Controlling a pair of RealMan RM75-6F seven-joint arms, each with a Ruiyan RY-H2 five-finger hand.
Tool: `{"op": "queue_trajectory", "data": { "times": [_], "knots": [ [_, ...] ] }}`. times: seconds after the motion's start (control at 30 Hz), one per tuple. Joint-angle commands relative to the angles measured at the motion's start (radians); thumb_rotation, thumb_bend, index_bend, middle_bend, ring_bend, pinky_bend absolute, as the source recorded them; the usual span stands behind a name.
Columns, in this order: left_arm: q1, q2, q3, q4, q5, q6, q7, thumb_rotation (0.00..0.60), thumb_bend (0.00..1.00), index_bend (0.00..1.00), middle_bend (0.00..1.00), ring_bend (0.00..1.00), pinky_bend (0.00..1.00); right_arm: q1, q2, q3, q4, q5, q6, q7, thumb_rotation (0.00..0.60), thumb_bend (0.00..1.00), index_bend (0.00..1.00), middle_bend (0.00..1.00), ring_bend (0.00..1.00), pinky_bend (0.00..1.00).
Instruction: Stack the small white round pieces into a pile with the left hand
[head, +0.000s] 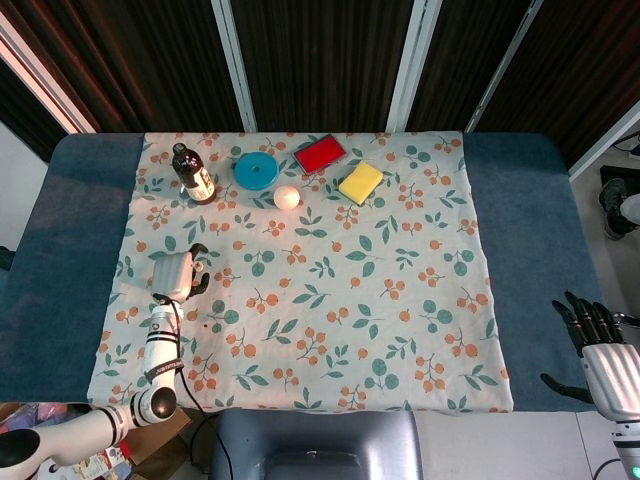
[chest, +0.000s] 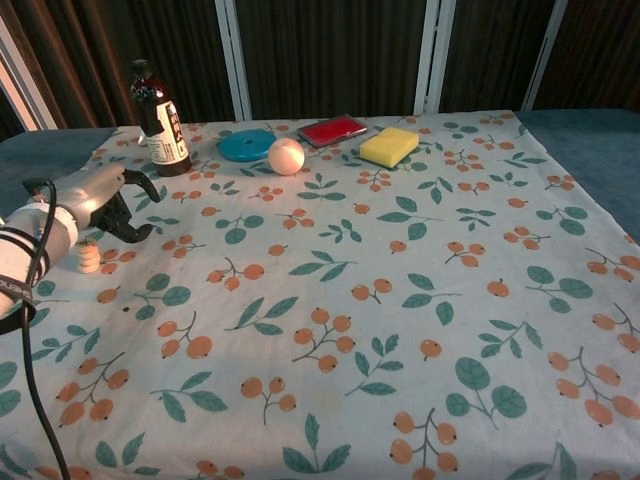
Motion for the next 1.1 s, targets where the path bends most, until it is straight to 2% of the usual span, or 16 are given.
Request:
{"op": "queue_trajectory", "data": {
  "times": [0.03, 0.13, 0.47, 0.73, 1.1],
  "knots": [
    [-0.054, -0.077, -0.019, 0.104, -0.068, -0.015, 0.1, 0.6, 0.41, 0.33, 1.0, 1.0, 1.0, -0.002, 0.003, 0.001, 0.002, 0.001, 0.004, 0.009, 0.6, 0.12, 0.0, 0.0, 0.0, 0.0],
    [-0.076, -0.105, -0.027, 0.155, -0.108, -0.021, 0.171, 0.6, 0.41, 0.34, 1.0, 1.0, 1.0, -0.003, 0.007, 0.001, 0.004, 0.002, 0.006, 0.019, 0.6, 0.12, 0.0, 0.0, 0.0, 0.0],
    [-0.083, -0.104, -0.038, 0.176, -0.157, -0.016, 0.259, 0.6, 0.42, 0.36, 1.0, 1.0, 1.0, -0.002, 0.011, 0.003, 0.005, 0.005, 0.004, 0.031, 0.6, 0.12, 0.0, 0.0, 0.0, 0.0],
    [-0.078, -0.099, -0.04, 0.192, -0.175, -0.029, 0.282, 0.6, 0.43, 0.37, 1.0, 1.0, 1.0, -0.003, 0.011, 0.003, 0.005, 0.003, 0.006, 0.033, 0.6, 0.12, 0.0, 0.0, 0.0, 0.0],
    [-0.081, -0.108, -0.04, 0.215, -0.157, -0.046, 0.252, 0.6, 0.43, 0.37, 1.0, 1.0, 1.0, -0.003, 0.012, 0.003, 0.004, 0.004, 0.004, 0.032, 0.6, 0.12, 0.0, 0.0, 0.0, 0.0]
  ]
}}
